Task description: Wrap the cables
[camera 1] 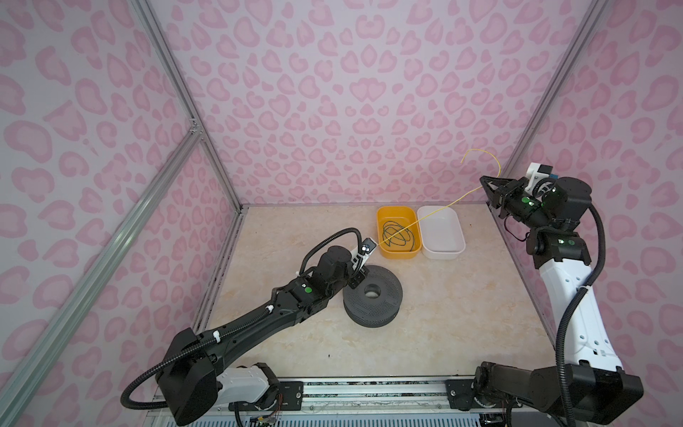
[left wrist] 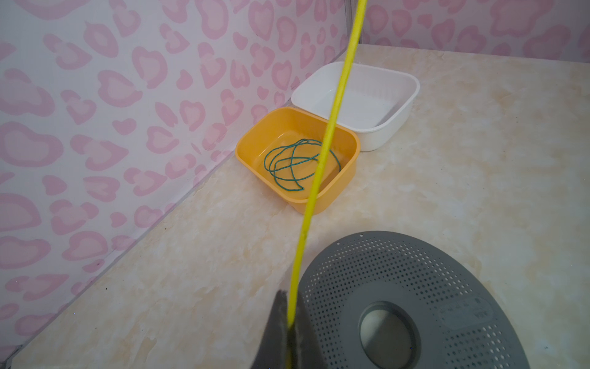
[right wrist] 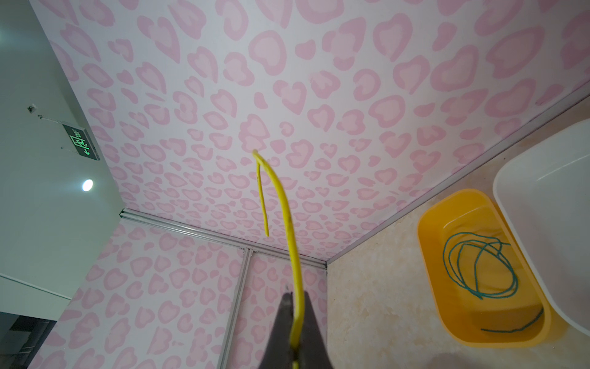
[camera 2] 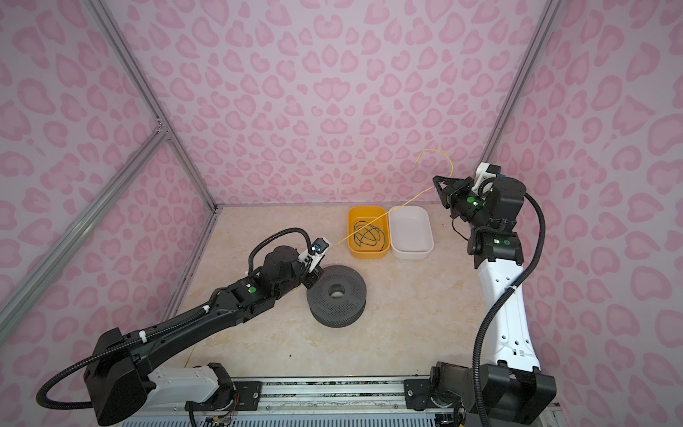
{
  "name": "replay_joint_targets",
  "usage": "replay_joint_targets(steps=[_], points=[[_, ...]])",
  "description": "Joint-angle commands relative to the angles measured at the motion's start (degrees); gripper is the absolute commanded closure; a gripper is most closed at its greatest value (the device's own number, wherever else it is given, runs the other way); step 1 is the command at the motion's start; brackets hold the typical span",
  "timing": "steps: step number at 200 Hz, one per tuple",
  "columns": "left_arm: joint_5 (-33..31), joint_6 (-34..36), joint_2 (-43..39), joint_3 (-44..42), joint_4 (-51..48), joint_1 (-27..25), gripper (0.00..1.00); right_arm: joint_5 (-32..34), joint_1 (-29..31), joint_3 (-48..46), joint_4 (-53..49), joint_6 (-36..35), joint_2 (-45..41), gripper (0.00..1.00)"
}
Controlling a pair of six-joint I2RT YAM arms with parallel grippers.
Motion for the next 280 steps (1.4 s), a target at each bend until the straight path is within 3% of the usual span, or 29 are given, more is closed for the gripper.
replay_joint_targets(steps=[1, 116, 160, 176, 195, 204, 225, 280], points=[[-10.5, 2.1, 2.5, 0.4, -10.8, 0.7, 0.96, 8.3, -1.8, -0.6, 13.7, 1.4, -0.2, 1.0], [-11.2, 12.4, 13.2, 9.5, 0.4, 2.1, 0.96, 3.4, -7.6, -2.0, 15.5, 1.4, 2.2, 1.0], [-8.2, 10.1, 14.8, 8.4, 0.2, 2.6, 0.95, 2.9, -9.0, -2.0, 17.1, 2.6, 2.0, 1.0], [-7.6, 9.2, 14.6, 7.4, -0.7, 2.6, 0.86, 2.8, -8.6, -2.2, 17.2, 2.3, 1.7, 1.0], [-7.1, 8.0, 12.7, 8.1, -3.2, 2.5, 0.65, 3.9, -7.3, -2.3, 14.9, -0.2, 0.9, 1.0], [-6.6, 7.2, 10.8, 9.2, -4.5, 2.5, 0.5, 4.9, -6.5, -2.2, 13.1, -1.7, 0.4, 1.0], [-4.8, 5.9, 6.2, 13.2, -7.2, 2.5, 0.34, 7.4, -4.8, -2.4, 10.1, -4.6, -0.7, 1.0], [-0.9, 5.5, 2.2, 26.3, -11.0, 0.8, 0.3, 13.5, 0.3, -2.2, 5.2, -9.9, -2.4, 1.0]])
